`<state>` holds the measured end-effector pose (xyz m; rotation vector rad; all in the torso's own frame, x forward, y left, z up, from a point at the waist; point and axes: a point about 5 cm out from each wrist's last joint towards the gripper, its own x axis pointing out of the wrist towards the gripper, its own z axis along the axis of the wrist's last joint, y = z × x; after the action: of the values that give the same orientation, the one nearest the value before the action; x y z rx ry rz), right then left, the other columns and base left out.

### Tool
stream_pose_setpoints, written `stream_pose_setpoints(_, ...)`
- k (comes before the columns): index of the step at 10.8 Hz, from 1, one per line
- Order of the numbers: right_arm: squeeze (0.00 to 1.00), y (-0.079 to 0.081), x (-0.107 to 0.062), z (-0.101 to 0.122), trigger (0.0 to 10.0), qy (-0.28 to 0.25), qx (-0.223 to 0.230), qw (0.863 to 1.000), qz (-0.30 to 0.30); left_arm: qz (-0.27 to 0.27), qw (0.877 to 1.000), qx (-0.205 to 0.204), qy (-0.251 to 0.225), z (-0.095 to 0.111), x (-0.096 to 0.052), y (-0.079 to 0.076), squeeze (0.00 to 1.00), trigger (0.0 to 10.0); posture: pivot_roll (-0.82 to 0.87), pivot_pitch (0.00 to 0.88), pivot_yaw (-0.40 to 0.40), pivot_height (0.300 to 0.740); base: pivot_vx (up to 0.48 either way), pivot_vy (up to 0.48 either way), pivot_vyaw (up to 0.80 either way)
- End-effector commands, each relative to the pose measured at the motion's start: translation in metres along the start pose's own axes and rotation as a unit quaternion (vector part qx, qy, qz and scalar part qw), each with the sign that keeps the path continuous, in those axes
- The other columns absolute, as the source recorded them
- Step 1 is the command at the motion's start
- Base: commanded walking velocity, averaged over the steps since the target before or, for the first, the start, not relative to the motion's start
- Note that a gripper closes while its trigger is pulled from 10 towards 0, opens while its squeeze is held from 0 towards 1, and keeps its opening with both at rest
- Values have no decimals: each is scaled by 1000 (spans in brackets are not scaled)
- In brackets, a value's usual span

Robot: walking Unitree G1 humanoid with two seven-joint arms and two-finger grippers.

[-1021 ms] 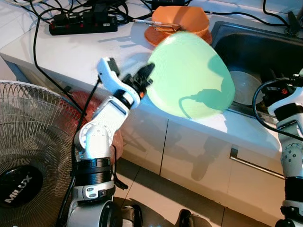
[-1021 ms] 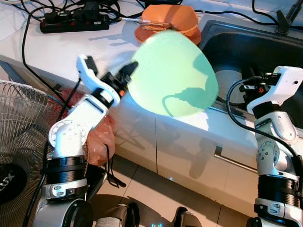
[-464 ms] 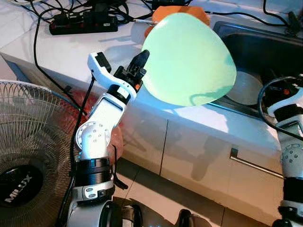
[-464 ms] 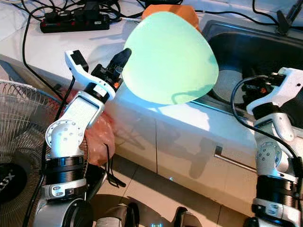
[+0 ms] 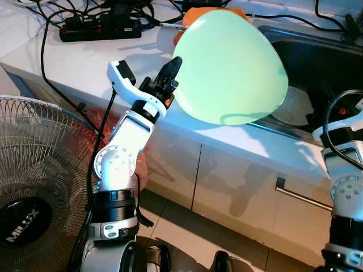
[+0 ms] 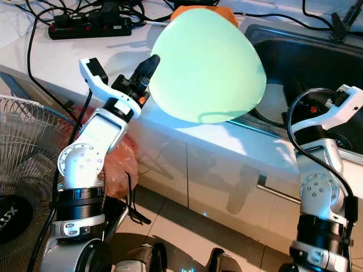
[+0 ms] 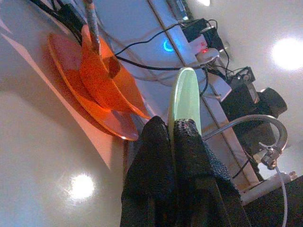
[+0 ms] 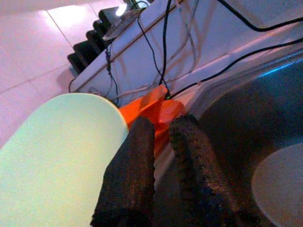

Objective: Kitchen organization

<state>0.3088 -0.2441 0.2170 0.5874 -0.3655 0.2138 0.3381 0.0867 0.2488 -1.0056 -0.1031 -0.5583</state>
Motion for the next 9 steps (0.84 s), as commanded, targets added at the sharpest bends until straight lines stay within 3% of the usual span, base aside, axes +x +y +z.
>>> stream_pose_setpoints(1, 0, 1, -5, 2, 10000, -3, 16, 1000, 1, -54, 997, -61, -6, -17, 12, -29, 0, 10000, 5, 168, 37, 740, 0, 0, 0)
stream_pose_setpoints(9, 0, 1, -5, 2, 10000, -3, 16, 1000, 1, -54, 997, -61, -6, -17, 12, -29, 0, 10000, 5, 168, 37, 740, 0, 0, 0)
